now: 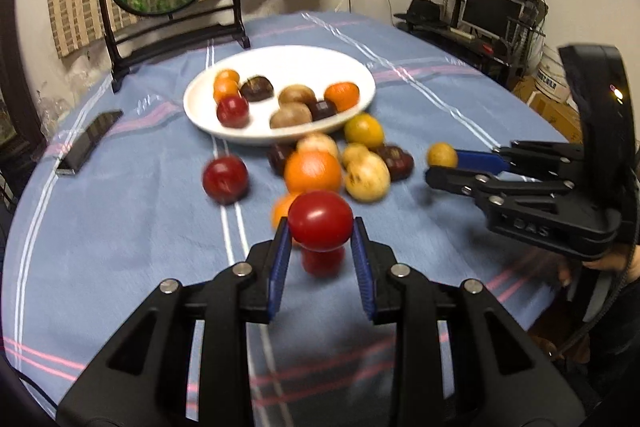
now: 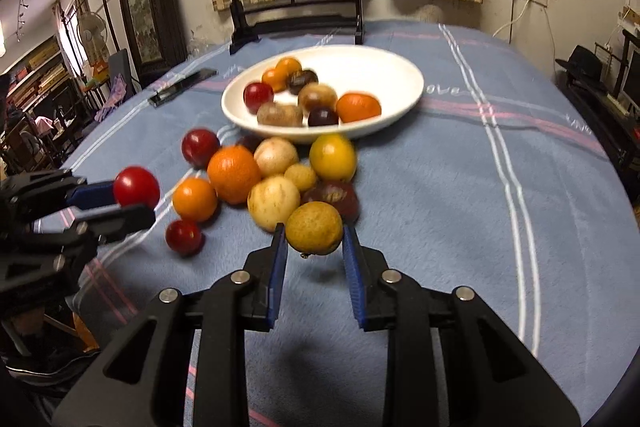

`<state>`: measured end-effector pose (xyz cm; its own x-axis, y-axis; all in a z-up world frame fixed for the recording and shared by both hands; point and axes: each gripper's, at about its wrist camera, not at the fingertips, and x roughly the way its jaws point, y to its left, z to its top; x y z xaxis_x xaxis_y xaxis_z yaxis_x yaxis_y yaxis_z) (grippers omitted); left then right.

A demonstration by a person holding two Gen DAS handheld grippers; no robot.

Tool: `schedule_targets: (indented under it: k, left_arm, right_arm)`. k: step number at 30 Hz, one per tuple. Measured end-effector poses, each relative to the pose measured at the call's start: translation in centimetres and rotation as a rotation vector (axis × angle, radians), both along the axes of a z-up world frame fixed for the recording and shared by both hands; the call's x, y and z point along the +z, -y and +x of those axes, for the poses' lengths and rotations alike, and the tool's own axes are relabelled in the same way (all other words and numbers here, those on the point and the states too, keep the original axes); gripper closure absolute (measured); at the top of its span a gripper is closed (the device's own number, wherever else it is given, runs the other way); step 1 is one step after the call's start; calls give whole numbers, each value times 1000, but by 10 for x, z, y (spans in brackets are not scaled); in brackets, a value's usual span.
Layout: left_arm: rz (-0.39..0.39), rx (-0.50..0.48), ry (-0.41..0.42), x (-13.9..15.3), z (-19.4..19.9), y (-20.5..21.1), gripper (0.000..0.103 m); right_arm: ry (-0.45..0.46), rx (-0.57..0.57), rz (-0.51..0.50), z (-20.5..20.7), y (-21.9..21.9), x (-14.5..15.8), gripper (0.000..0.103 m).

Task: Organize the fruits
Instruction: 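Carry both items onto the white plate and open both tools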

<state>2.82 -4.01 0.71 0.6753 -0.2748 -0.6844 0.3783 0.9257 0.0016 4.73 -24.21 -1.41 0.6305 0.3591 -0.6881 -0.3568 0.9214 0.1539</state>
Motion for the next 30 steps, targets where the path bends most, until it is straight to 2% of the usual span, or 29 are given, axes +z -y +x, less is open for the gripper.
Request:
schedule_targets:
  k: [9,20,30]
  left_arm:
    - [1,31,32,20,51,-5,72]
    - [-5,49,-1,15,123,3,72]
    - [-25,91,-31,8,166,8,72]
  right_arm:
    - [57,5,-11,31,-2,27,75]
    - [64,-7,-46,99,-30,40,75]
    - [37,-68,-21,150,-37,27,75]
